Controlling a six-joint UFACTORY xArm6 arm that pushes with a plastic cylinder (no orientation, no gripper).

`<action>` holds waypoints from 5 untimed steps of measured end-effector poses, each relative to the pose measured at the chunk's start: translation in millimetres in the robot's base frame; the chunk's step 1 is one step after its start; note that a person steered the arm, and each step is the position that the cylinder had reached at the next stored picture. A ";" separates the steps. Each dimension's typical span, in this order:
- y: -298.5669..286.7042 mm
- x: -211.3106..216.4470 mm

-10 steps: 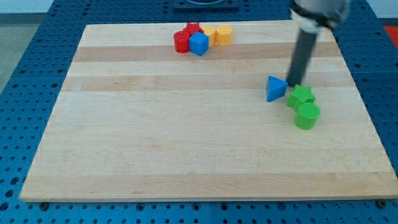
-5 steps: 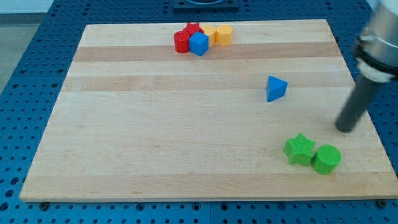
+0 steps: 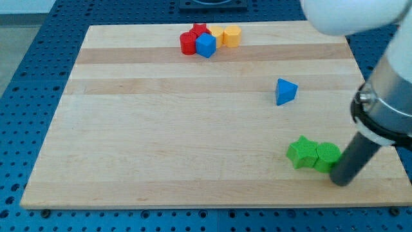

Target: Move the green circle down to the blue cube

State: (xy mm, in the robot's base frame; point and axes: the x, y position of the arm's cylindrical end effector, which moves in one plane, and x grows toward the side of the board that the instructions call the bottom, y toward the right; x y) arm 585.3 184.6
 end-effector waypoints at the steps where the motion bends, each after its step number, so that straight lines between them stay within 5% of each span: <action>1: -4.7 -25.6; 4: -13.9 -124.8; 5: -60.7 -126.6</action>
State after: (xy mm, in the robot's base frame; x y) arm 458.6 123.9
